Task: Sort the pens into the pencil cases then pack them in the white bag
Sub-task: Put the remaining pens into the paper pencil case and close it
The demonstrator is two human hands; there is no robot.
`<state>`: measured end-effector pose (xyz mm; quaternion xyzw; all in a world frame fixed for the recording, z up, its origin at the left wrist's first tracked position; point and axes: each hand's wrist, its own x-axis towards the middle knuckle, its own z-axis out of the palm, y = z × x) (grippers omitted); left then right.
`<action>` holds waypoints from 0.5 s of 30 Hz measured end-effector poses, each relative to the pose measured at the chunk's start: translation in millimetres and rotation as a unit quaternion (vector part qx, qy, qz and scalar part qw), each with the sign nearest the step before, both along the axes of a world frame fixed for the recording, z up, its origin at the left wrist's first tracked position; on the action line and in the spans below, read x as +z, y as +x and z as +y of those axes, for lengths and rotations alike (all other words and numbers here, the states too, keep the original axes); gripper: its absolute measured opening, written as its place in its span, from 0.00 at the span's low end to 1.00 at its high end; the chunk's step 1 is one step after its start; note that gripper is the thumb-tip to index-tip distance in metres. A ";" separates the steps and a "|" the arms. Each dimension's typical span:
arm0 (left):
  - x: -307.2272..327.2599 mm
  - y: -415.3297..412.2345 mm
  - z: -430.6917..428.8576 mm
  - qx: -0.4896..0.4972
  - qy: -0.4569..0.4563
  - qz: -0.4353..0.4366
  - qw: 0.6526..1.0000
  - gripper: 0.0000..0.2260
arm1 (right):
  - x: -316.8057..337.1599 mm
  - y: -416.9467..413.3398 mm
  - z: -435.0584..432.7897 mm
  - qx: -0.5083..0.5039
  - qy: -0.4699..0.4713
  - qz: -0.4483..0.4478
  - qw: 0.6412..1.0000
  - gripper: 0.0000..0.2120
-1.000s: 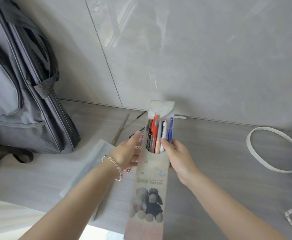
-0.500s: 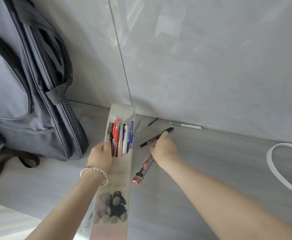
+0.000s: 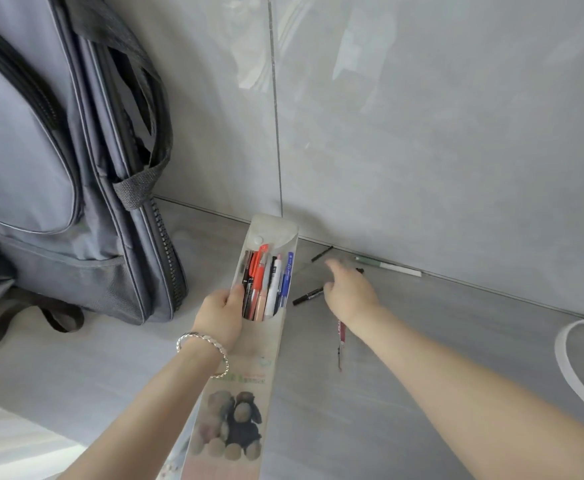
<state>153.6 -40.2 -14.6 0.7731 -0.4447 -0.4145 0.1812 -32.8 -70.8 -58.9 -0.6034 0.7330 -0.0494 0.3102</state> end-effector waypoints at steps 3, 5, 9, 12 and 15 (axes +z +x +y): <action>1.8 -3.1 3.7 -0.005 0.008 0.003 1.000 0.15 | -6.5 1.5 1.2 0.021 0.071 0.016 0.997 0.07; 4.0 -6.1 7.8 -0.010 0.010 0.005 1.000 0.15 | -10.4 -4.0 13.4 -0.021 0.069 0.032 0.997 0.11; 4.7 -11.4 18.9 -0.037 0.022 -0.003 0.999 0.16 | -15.6 -26.9 49.5 -0.084 0.032 0.058 0.994 0.12; 3.6 -20.7 27.6 -0.058 0.033 -0.011 0.998 0.18 | -17.0 -50.1 77.0 -0.137 0.048 0.015 0.989 0.13; 3.0 -33.9 36.2 -0.071 0.041 0.001 0.997 0.17 | -5.6 -71.5 96.7 -0.228 0.045 -0.124 0.965 0.22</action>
